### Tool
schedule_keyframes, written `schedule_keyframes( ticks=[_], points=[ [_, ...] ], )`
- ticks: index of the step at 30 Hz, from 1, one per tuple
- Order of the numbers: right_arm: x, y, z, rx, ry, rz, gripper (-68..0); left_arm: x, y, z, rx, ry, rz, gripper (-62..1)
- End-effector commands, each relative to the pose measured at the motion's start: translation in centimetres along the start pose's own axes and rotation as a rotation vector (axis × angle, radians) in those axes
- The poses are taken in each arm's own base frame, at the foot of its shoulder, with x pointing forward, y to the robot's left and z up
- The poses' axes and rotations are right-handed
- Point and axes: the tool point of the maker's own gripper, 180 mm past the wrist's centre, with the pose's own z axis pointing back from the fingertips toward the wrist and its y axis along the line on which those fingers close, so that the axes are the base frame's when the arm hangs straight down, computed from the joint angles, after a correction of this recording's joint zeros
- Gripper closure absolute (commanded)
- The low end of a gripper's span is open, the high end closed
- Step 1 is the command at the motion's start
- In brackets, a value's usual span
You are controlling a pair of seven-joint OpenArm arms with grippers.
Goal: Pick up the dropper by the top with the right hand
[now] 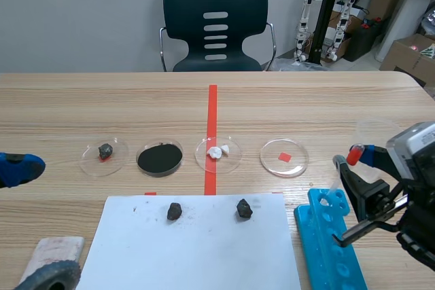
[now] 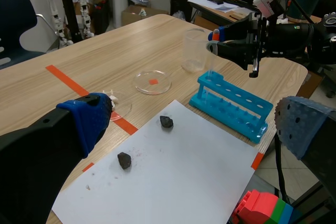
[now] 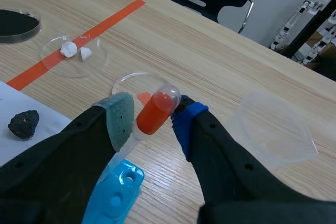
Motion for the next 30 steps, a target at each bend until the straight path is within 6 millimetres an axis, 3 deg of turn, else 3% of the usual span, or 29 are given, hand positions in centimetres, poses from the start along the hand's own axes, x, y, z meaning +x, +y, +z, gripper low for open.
schedule_keyframes(
  ticks=[1, 4, 12, 15, 30],
  points=[
    [0.95, -0.45, -0.33, -0.012, -0.035, 0.006, -12.1, 0.62, -0.26, -0.12, 0.0, -0.031, 0.016, -62.3],
    [0.96, -0.45, -0.33, -0.012, -0.036, 0.006, -7.0, 0.62, -0.26, -0.12, 0.0, -0.031, 0.016, -62.3],
    [0.96, -0.45, -0.33, -0.012, -0.036, 0.006, -5.8, 0.62, -0.26, -0.12, 0.0, -0.031, 0.016, -62.3],
    [0.97, -0.45, -0.33, -0.012, -0.036, 0.006, -1.7, 0.62, -0.26, -0.12, 0.0, -0.031, 0.016, -62.3],
    [1.61, -0.56, -0.18, -0.021, -0.074, -0.015, -0.2, 0.62, -0.26, -0.12, 0.0, -0.031, 0.016, -62.3]
  ],
)
